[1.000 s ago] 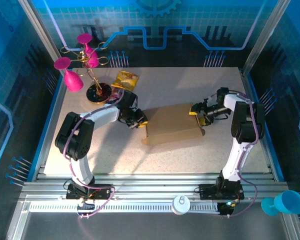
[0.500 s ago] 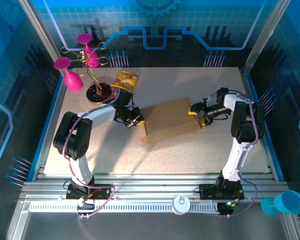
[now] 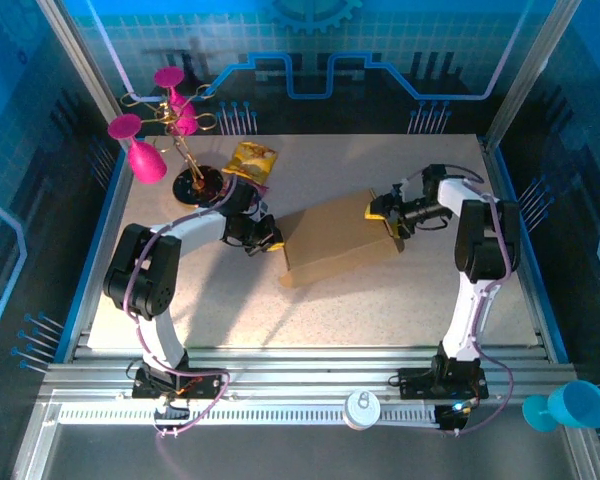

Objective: Fold the paper box

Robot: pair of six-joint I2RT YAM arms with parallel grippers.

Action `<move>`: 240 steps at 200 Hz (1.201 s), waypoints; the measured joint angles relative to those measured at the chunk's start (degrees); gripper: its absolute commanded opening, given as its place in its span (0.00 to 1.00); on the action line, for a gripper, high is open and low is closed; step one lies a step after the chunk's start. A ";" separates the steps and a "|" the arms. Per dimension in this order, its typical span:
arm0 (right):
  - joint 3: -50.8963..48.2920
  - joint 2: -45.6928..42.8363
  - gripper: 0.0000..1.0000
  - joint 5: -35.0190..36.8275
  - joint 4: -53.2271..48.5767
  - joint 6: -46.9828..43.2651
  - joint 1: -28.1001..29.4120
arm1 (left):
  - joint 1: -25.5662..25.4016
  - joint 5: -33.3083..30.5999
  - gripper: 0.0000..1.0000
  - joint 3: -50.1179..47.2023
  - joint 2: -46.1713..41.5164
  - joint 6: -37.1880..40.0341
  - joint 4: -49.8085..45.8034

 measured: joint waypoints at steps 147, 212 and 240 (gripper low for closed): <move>-6.56 -4.68 0.52 -10.10 2.27 15.61 -0.24 | 6.62 0.42 0.69 -9.70 -14.47 -16.31 13.18; -10.16 -7.37 0.49 -13.22 6.73 28.09 -0.96 | 7.10 3.69 0.86 -19.45 -12.02 -28.98 27.76; -11.02 -7.43 0.49 -13.70 7.08 30.49 -0.96 | 6.99 5.05 0.86 -21.79 -8.83 -34.95 35.85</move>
